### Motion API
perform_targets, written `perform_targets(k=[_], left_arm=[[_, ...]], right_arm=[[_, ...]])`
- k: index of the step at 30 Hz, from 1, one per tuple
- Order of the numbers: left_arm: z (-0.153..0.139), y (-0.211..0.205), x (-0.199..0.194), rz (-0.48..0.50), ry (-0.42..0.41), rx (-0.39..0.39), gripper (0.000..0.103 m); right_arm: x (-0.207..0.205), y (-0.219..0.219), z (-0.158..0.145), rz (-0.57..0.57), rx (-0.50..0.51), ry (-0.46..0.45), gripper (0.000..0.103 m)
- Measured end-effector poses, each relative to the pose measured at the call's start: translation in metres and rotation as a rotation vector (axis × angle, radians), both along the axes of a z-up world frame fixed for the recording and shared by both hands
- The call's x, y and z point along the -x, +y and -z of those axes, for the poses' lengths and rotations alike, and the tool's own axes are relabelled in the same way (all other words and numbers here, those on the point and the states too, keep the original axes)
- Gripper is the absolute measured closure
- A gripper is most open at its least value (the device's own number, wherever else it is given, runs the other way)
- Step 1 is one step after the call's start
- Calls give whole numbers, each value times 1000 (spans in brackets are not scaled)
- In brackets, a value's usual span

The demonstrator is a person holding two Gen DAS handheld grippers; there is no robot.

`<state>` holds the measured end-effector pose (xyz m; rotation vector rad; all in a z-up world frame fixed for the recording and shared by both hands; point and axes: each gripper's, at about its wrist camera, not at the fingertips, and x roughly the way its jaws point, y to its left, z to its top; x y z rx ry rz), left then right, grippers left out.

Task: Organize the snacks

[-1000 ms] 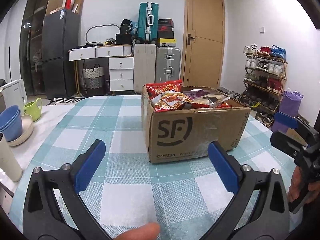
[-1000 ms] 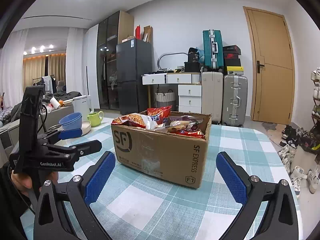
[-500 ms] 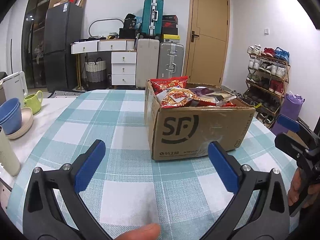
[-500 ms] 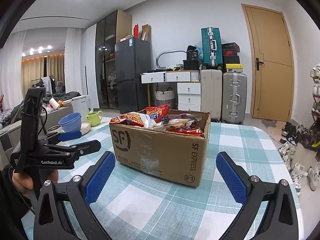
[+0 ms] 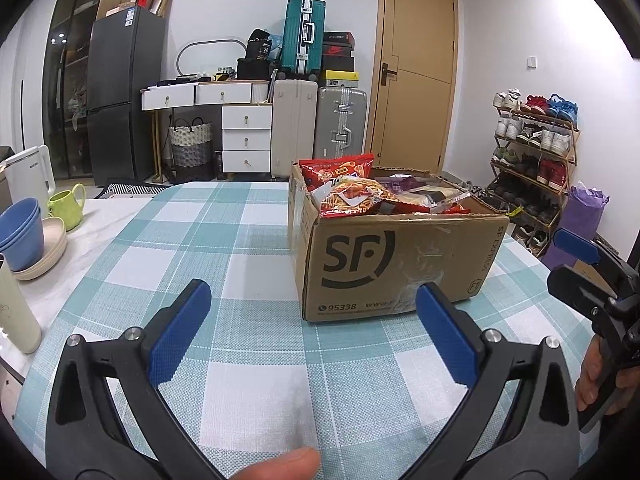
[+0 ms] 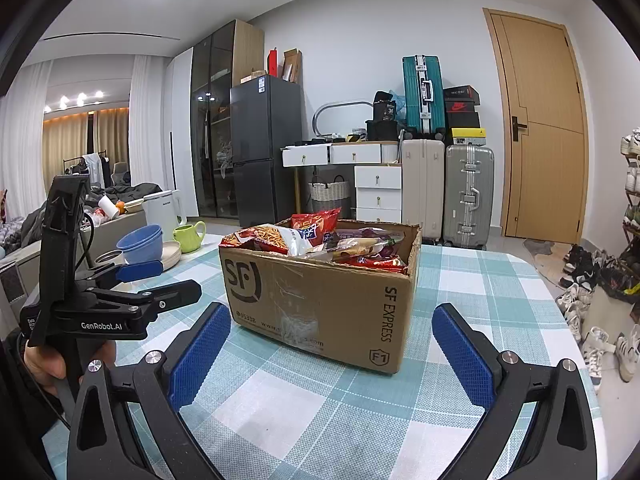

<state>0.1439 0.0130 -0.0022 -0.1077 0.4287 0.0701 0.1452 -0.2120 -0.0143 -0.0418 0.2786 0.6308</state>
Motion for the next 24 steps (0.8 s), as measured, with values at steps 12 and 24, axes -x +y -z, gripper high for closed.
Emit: perform_targets(k=[12,24], left_arm=[[0,0,-2,2,-3,-2,1],[0,0,0,2,-4,-2,1]], right_arm=[[0,0,0,0,0,1,0],[1,0,0,0,0,0,0]])
